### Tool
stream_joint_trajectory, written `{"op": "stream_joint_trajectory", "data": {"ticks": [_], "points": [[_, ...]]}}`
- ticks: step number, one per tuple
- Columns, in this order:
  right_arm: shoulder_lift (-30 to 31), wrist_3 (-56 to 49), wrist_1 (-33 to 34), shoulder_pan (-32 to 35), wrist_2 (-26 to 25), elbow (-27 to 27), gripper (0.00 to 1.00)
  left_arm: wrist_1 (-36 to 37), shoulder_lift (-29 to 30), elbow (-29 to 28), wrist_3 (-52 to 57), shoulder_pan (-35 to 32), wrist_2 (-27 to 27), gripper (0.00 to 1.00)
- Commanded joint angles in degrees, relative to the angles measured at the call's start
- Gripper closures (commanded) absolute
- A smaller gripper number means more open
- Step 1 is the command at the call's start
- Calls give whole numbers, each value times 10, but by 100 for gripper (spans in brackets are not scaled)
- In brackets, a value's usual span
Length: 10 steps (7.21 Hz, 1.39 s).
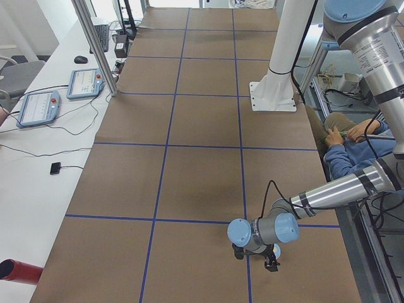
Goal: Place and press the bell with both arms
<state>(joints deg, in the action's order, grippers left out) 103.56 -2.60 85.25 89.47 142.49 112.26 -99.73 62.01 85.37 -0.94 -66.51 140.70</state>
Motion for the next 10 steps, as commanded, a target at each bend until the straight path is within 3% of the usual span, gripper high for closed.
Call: {"op": "stream_joint_trajectory", "data": {"ticks": [1,10], "points": [[8,0,1,0,2,13,0,-36,0,-2,-27,2,0,0],[9,1,1,0,1,13,0,-90,0,-14,-57,56,15,0]]}}
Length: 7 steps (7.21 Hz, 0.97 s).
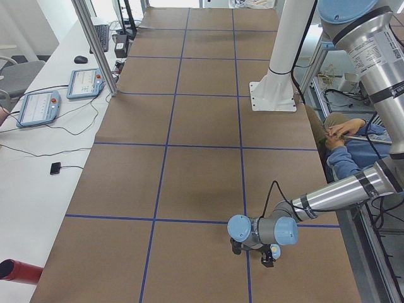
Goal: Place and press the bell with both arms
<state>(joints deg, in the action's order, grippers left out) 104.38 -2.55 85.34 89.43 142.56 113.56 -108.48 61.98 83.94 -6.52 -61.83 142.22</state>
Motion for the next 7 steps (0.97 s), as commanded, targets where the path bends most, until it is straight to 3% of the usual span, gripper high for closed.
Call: {"op": "stream_joint_trajectory", "data": {"ticks": [1,7], "points": [[0,-1,0,0,0,0,0,-4,1,0,-11,14,1,0],[1,0,0,0,0,0,0,-12,2,-18,-13,24,-14,0]]}}
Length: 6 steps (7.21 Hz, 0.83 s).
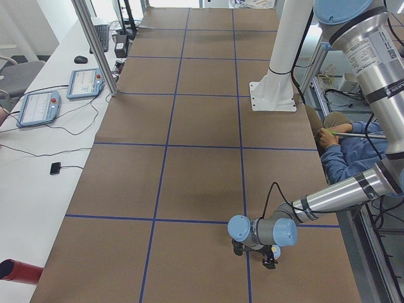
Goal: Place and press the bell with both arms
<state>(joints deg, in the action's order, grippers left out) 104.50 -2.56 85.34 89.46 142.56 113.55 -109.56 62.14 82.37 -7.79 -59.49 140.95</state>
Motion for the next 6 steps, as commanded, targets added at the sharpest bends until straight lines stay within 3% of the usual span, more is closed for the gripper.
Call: {"op": "stream_joint_trajectory", "data": {"ticks": [1,5,6], "points": [[0,-1,0,-1,0,0,0,-1,1,-2,0,1,-1,0],[1,0,0,0,0,0,0,-1,5,-3,-1,7,1,2],[4,-1,0,0,0,0,0,-1,5,-3,-1,8,1,7]]}}
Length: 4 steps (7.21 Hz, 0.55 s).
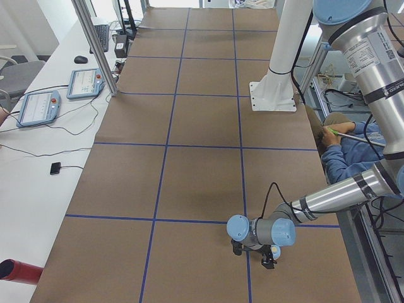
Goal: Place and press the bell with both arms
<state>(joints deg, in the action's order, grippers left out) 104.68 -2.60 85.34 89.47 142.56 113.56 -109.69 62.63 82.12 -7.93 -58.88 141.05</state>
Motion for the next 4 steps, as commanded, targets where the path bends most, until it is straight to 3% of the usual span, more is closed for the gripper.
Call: {"op": "stream_joint_trajectory", "data": {"ticks": [1,3,4], "points": [[3,0,0,0,0,0,0,0,0,-1,-1,2,0,17],[3,0,0,-1,0,1,0,0,1,-2,-1,3,-1,24],[3,0,0,0,0,1,0,0,1,-3,-1,3,-2,37]]}}
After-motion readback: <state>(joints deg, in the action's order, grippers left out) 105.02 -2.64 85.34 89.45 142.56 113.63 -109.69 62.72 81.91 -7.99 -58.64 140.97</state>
